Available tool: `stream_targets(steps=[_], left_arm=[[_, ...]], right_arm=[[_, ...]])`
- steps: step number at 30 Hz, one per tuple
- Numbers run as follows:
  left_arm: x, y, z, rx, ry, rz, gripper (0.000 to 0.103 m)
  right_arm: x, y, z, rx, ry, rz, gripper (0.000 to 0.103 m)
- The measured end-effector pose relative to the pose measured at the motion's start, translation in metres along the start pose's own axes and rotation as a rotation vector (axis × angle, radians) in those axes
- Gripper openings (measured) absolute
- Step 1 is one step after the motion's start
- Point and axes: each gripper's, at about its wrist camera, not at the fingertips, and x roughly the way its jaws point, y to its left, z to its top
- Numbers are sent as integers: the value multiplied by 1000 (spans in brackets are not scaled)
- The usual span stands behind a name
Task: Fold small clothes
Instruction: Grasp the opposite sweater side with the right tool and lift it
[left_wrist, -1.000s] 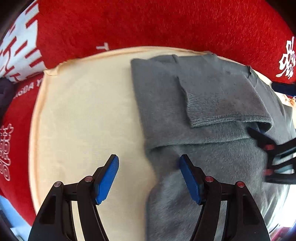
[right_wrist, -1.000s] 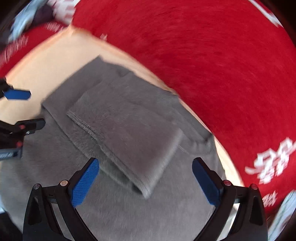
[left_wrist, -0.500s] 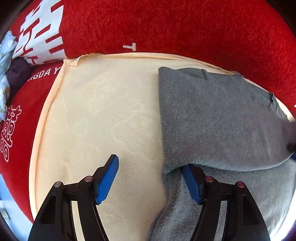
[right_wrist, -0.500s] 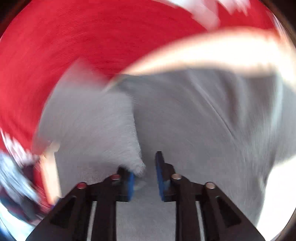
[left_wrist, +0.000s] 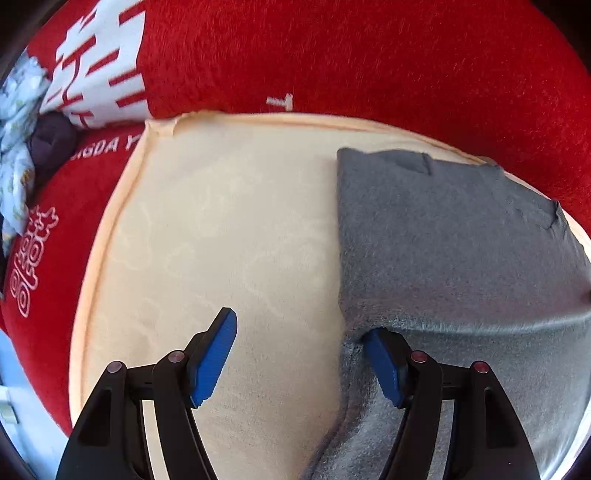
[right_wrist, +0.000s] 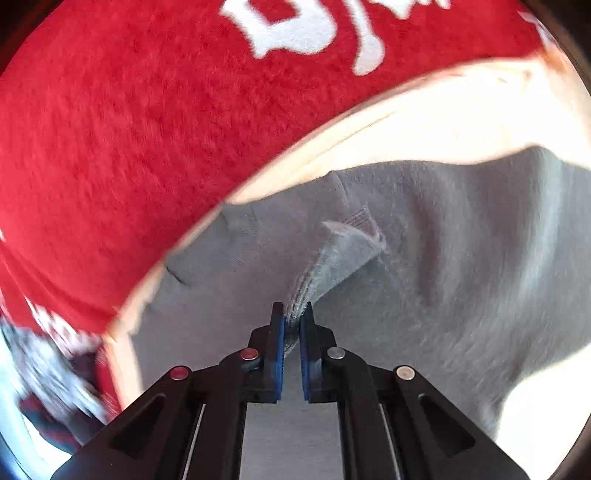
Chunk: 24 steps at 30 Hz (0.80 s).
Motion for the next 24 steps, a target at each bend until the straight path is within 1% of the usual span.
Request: stream_targets(steps=[1, 2, 3, 4, 6, 10, 13, 14, 15, 17, 22, 24], left_arm=[[-2, -1, -2, 12, 0, 2, 70], [-5, -2, -4, 37, 2, 11, 70], [-8, -4, -7, 64, 2, 25, 70], [-12, -4, -11, 87, 4, 35, 70], [-19, -2, -20, 111, 19, 58, 70], [-30, 6, -28, 88, 61, 58, 70], [-39, -2, -29, 89, 67, 38, 70], [-43, -9, -29, 100, 68, 29, 70], [-46, -18, -29, 114, 70, 16, 70], [-51, -38, -29, 145, 70, -12, 70], [-64, -103, -36, 232, 74, -82, 70], [-67, -126, -39, 261, 79, -105, 70]], right_arm=[[2, -4, -2, 5, 17, -26, 9], [-2, -15, -7, 20, 13, -20, 9], [-11, -23, -12, 36, -6, -24, 14], [-18, -28, -16, 39, -16, -59, 16], [-29, -38, -25, 45, -20, -108, 16], [-48, -61, -38, 82, 3, -103, 17], [-66, -83, -45, 113, 13, -75, 19], [-66, -81, -45, 120, 18, -66, 23], [-69, -87, -48, 136, 25, -48, 29], [-75, -98, -55, 160, 31, -18, 38], [-87, -111, -64, 188, 39, 26, 38], [-93, -123, -66, 210, 33, 40, 39]])
